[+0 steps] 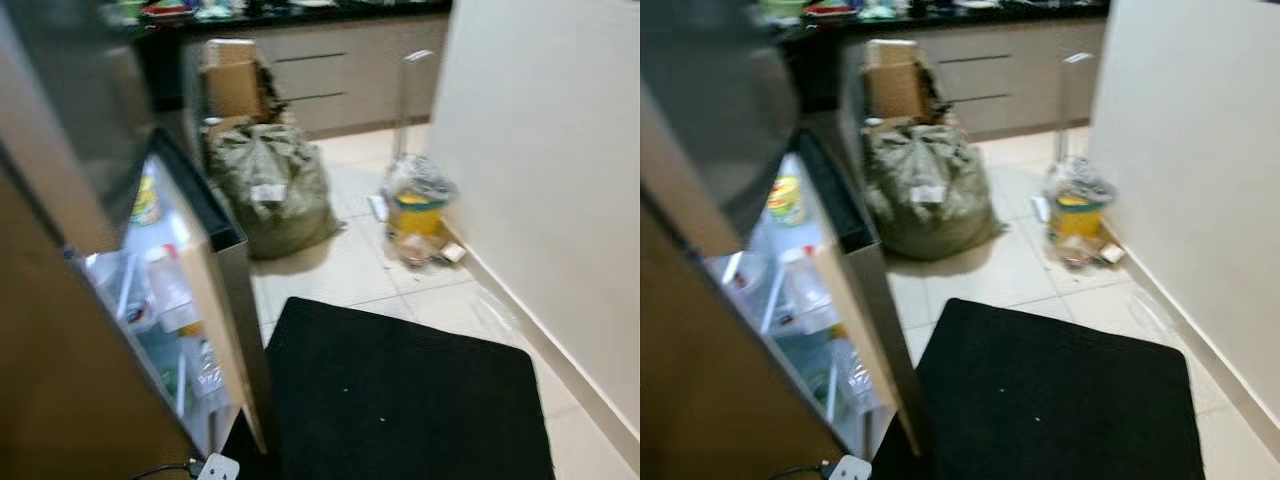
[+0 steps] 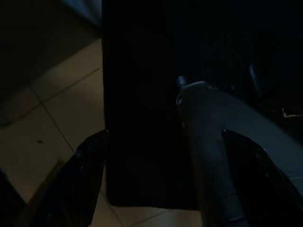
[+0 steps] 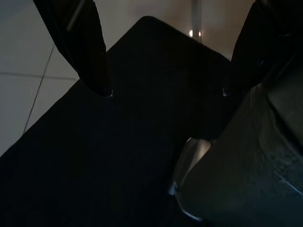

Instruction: Restocking fridge

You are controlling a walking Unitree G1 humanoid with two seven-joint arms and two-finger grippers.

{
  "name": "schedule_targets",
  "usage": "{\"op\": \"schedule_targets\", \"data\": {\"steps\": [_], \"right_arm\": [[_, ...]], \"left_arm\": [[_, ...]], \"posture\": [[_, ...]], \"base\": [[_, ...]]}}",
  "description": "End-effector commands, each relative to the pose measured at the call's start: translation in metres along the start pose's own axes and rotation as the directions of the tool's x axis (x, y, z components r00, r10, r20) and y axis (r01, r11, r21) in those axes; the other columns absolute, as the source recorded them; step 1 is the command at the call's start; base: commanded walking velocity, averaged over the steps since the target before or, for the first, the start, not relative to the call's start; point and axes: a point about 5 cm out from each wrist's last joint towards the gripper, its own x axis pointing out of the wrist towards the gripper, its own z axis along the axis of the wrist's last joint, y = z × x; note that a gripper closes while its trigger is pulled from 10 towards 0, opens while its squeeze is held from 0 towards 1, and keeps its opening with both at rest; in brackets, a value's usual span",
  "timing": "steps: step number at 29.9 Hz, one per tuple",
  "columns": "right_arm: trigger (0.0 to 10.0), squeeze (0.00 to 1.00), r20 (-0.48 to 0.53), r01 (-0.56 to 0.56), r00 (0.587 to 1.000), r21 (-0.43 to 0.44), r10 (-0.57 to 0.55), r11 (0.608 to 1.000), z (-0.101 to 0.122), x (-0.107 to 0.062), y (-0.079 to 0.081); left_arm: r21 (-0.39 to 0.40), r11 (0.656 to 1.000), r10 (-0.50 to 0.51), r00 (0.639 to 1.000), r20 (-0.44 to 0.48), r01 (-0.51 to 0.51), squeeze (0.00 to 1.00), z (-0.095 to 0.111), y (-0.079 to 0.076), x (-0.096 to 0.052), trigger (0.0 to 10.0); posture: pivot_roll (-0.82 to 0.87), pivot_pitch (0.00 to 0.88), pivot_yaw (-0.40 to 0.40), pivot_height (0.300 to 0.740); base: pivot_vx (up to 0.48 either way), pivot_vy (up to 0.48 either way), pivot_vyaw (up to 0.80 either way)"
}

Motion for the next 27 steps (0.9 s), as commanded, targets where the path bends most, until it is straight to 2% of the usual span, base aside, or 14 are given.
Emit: {"op": "schedule_targets", "data": {"steps": [1,27], "right_arm": [[10.0,0.00,-0.011,-0.048,0.999,0.005,0.048,0.999,-0.0040,0.0018,0.0110],[10.0,0.00,0.006,-0.059,0.998,-0.009,0.059,0.998,0.0004,0.0024,0.0121]], "left_arm": [[-0.028,0.999,-0.031,0.989,-0.145,0.027,0.00,-0.0372,-0.0078,-0.0050,10.0],[-0.009,1.000,-0.019,0.989,-0.149,0.018,0.00,-0.0375,-0.0040,-0.0056,10.0]], "posture": [[-0.05,0.059,0.018,0.740],[-0.04,0.052,0.024,0.740]], "base": [[0.000,0.000,0.74],[0.000,0.000,0.74]]}}
